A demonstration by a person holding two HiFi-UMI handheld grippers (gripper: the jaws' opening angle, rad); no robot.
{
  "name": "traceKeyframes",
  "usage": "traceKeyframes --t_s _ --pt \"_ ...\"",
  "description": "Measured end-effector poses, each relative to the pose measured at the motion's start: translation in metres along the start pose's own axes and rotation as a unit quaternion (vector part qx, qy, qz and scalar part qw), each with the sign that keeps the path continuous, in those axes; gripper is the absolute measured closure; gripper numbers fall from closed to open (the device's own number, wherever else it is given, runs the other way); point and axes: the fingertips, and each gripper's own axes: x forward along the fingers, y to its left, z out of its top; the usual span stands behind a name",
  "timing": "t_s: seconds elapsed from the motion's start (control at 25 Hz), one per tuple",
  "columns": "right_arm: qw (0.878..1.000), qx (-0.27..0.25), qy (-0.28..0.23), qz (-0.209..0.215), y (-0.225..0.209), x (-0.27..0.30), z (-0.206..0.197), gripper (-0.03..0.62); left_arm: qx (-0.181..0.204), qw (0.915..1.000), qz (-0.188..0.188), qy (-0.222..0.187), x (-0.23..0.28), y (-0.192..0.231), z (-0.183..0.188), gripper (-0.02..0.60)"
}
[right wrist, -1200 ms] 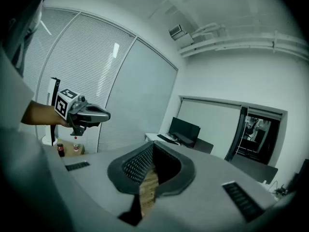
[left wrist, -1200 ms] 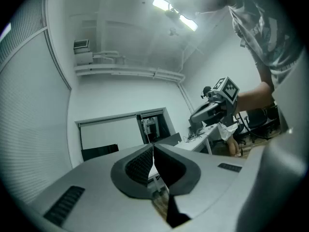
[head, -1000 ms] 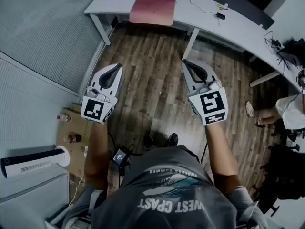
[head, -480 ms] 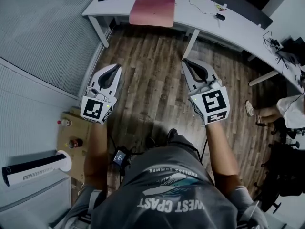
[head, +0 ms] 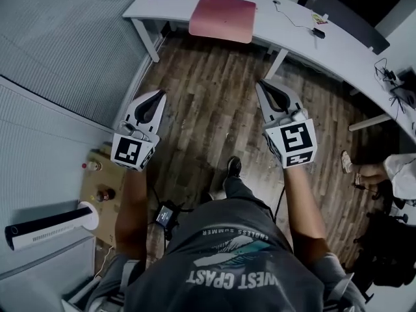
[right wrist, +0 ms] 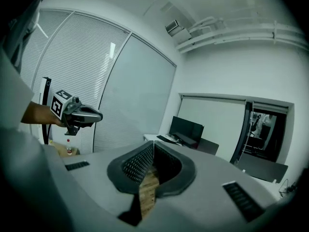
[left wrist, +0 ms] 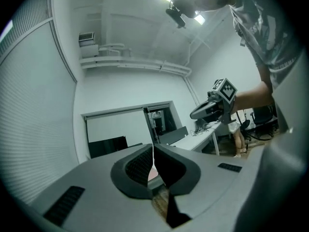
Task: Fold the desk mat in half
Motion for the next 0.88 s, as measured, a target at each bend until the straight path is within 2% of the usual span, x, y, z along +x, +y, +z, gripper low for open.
traceKeyframes --t_s 0.4,0.88 --pt "0.999 -0.002 -0.002 0.041 -0.062 0.081 -0.014 0.566 -0.002 0.999 0.037 0.024 0.073 0.041 -0.02 0.558" --pt "0.996 0.003 -0.023 0.084 -0.128 0.154 -0.016 0.566 0.015 0.9952 0.082 0.051 0.141 0.078 -0.028 0.558"
